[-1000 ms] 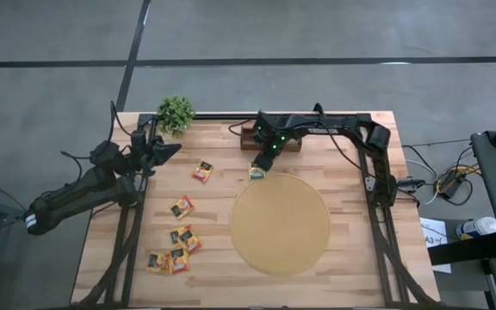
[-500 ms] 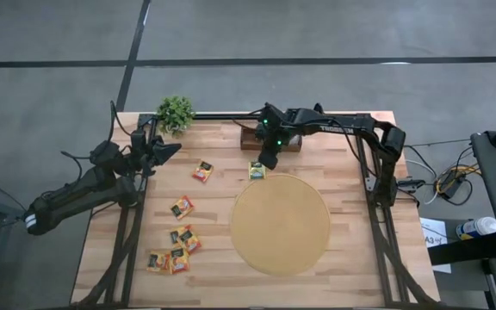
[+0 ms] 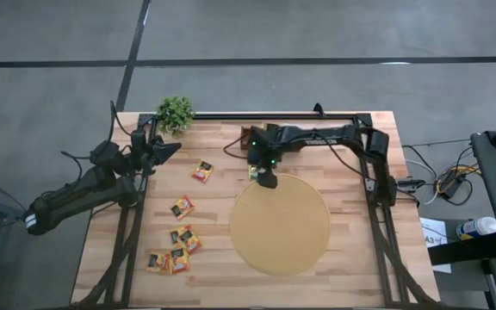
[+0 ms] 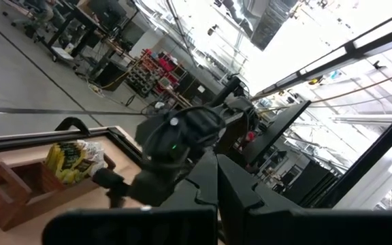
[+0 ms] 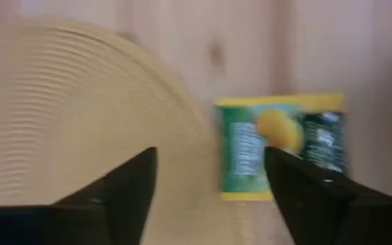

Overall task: Pick & Place Tea
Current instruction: Put the yellow tea bag into the middle section of the wooden organizer

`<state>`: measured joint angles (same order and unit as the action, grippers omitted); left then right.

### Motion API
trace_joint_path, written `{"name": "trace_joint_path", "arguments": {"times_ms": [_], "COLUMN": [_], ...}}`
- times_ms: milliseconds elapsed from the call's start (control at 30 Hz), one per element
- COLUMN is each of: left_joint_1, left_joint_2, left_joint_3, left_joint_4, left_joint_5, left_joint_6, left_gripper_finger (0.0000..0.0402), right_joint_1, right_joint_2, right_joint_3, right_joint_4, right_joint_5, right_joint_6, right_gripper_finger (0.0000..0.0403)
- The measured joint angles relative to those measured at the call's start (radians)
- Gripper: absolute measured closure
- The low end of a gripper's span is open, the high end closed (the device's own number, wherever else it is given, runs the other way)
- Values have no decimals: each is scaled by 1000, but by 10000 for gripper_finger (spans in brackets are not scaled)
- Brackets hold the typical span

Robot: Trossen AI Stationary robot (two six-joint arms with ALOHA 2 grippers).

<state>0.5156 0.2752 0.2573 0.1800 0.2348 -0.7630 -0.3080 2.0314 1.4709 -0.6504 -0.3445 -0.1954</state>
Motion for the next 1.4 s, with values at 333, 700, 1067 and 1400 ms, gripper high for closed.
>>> {"name": "trace_joint_path", "arguments": {"times_ms": [333,700,1067,1400], "left_joint_1": [0,0,0,0], "left_joint_2": [0,0,0,0], "left_joint_3": [0,0,0,0], "left_joint_4": [0,-1,-1,-1], "left_joint_5": [2,3,2,2], "left_joint_6": [-21,-23,-23,-37], "left_gripper_finger": [401,401,401,401], "right_joint_1": [3,9,27,27], "right_joint_2": [60,60,81,117], "right_joint_3": [0,0,1,6], "right_joint_4": [13,29,42,59], "right_joint_5": [136,265,262,242], "right_joint_6": [-5,-45,-68,-10], "right_gripper_finger": [74,78,78,79]}}
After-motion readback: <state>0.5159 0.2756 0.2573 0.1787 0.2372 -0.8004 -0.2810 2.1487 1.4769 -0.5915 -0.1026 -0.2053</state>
